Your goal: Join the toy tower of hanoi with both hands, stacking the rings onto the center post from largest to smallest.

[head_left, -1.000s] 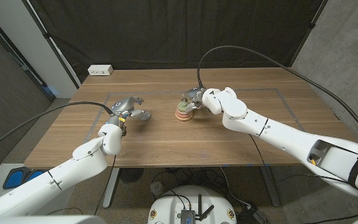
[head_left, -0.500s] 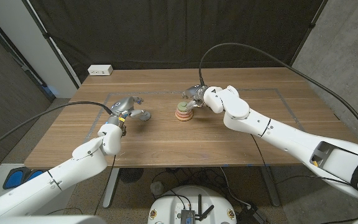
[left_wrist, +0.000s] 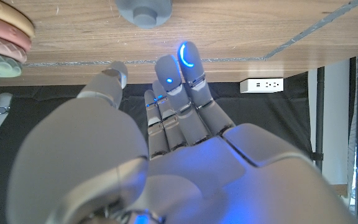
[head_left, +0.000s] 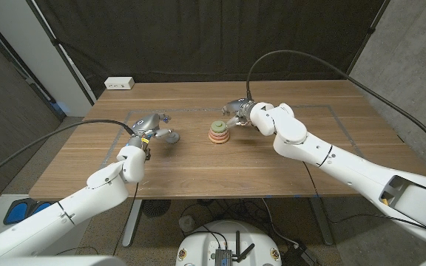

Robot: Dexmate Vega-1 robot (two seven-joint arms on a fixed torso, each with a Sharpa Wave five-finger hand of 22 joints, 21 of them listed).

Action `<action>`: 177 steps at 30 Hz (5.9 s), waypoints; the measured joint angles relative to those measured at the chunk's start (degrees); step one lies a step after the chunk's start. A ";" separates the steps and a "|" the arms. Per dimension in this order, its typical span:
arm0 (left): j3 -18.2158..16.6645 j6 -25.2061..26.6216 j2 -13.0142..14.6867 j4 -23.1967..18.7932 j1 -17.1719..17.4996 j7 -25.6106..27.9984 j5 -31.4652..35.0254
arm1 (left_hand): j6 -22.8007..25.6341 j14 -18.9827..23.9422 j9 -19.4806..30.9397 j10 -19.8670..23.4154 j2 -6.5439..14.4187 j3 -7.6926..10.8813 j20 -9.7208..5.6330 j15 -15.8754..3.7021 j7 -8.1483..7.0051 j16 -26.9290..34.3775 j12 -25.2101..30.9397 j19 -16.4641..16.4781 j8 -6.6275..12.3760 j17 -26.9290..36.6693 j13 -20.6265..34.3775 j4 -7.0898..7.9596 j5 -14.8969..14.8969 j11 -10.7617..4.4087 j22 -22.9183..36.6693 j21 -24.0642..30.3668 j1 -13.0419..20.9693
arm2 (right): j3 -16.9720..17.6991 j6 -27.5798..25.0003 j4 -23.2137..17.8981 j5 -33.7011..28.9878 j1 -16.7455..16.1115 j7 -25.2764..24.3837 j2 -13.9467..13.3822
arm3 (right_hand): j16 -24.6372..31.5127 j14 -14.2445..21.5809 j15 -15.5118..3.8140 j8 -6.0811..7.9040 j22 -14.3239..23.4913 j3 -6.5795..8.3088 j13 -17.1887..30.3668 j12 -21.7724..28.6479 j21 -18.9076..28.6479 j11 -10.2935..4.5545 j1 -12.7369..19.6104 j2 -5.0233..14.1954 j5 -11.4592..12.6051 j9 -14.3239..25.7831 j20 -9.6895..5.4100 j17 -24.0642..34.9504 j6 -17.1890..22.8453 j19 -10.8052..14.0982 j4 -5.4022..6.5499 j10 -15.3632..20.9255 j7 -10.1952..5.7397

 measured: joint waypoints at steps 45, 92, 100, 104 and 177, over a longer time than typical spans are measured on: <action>1.67 1.98 -0.76 -2.19 -2.31 -1.61 1.24 | 0.01 0.00 0.26 0.07 0.00 0.40 0.00 0.00 -0.01 0.44 -0.46 0.00 0.00 -0.05 -0.02 -0.08 0.00 -0.07 -0.16 0.00 0.00 | 11.96 -7.17 -8.33 8.10 -17.94 -25.37 -8.70 | 0.54 2.25 -1.04 1.18 -0.01 0.01 1.54 1.18 1.33 -1.95 0.90 1.96 0.67 0.00 -0.52 3.17 4.92 1.74 0.00 4.20 -1.95; 5.73 11.12 2.88 -7.38 -6.60 -11.65 6.59 | -3.44 -1.35 -0.39 -4.57 -1.91 -0.34 0.28 0.71 0.33 0.00 -1.85 -0.97 -0.90 -1.65 -1.30 -0.32 0.00 0.83 -1.21 0.00 0.24 | 16.54 -11.08 -10.88 11.83 -27.75 -41.82 -12.44 | 0.77 2.23 -1.02 0.97 0.22 0.01 2.83 1.16 1.67 -2.05 0.89 1.96 0.89 0.10 -0.52 3.69 4.50 1.73 0.00 4.71 -2.29; 7.44 14.74 6.27 -9.87 -9.08 -18.47 8.72 | -3.92 -1.76 -0.69 -5.09 -2.42 -0.73 0.28 0.72 0.02 -0.27 -1.85 -0.97 -0.90 -2.16 -2.02 -0.09 -0.40 0.31 -1.49 -0.45 0.75 | 16.57 -11.25 -11.26 12.58 -28.06 -42.61 -12.42 | 0.76 2.23 -1.02 0.97 0.10 0.01 2.83 1.16 1.66 -2.05 0.88 1.97 0.88 0.10 -0.52 3.69 4.50 1.73 0.00 4.70 -2.29; 7.94 15.50 7.39 -10.51 -9.90 -21.60 9.58 | -4.22 -1.76 -0.95 -5.39 -2.64 -0.96 0.28 0.72 -0.29 -0.27 -1.85 -0.97 -0.90 -2.18 -2.28 -0.33 -0.40 0.02 -1.49 -0.45 0.98 | 16.47 -11.26 -11.40 12.75 -28.10 -42.83 -12.36 | 0.76 2.23 -1.02 0.97 0.10 0.01 2.87 1.15 1.66 -2.05 0.52 2.33 0.88 0.11 -0.52 3.69 4.50 1.73 0.00 4.70 -2.28; 12.19 -1.50 5.97 4.41 -19.34 -40.62 16.74 | -10.11 -2.24 -2.76 -11.51 -4.81 -4.13 0.29 1.03 0.51 1.11 -1.62 -1.76 -0.68 -3.23 -6.49 0.62 -2.72 1.23 -2.02 -0.89 0.77 | 13.37 -14.93 -11.97 12.17 -26.05 -41.65 -11.45 | 0.09 2.23 -1.02 0.98 0.12 0.18 4.14 0.47 1.60 -2.45 0.44 3.48 1.77 0.12 -0.52 3.70 5.97 1.73 0.18 6.34 -2.69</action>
